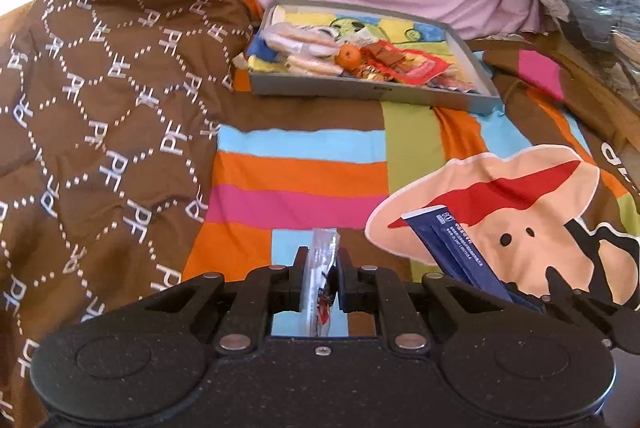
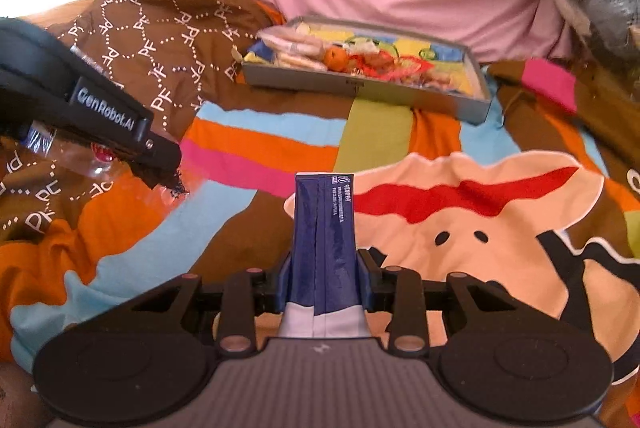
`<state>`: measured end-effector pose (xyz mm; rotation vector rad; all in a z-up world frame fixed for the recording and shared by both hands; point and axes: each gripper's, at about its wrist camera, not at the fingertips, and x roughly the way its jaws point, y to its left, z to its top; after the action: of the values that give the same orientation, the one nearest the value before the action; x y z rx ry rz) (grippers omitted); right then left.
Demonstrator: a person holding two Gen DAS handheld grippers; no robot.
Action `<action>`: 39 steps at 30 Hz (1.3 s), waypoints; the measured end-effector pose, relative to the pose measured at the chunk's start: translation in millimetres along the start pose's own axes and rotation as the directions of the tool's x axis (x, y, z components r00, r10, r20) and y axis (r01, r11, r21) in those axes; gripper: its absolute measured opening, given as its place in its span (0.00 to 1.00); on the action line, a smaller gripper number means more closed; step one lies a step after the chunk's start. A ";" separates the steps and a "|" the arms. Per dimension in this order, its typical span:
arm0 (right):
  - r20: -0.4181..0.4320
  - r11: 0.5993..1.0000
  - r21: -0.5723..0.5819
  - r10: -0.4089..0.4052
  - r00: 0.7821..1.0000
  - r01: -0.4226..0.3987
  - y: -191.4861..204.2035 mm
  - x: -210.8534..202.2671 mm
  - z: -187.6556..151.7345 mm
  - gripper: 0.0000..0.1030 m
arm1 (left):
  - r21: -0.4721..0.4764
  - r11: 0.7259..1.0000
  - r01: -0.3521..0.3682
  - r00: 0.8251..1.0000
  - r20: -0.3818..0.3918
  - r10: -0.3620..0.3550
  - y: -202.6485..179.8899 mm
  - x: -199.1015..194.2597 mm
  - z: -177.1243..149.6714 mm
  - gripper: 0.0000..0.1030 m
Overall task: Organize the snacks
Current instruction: 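Lift and carry the stick pack and candy pack toward the tray with both grippers, then lower both packs into the tray and open both grippers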
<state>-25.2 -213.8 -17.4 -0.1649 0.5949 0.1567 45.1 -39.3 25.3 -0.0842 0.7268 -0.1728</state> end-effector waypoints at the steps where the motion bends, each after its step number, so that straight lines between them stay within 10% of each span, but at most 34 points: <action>1: 0.004 1.000 0.002 0.001 1.000 -0.001 -0.5 -0.8 0.3 0.35 | 0.005 1.000 0.000 1.000 0.006 0.000 -1.3 -1.2 2.7 0.13; 28: 0.199 0.993 0.108 -0.060 0.978 0.039 -45.1 -10.0 30.1 0.35 | 0.041 0.999 -0.005 0.988 0.157 -0.002 -16.9 1.9 131.6 0.13; 39: 0.274 0.997 -0.019 -0.069 0.959 0.077 -97.5 74.9 137.0 0.35 | 0.034 0.997 0.076 0.973 0.216 -0.082 -20.0 77.4 202.7 0.13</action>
<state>129.3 -274.2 62.5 -0.1903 0.3107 0.1141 234.6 -70.0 128.5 -0.1066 0.5026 -0.2450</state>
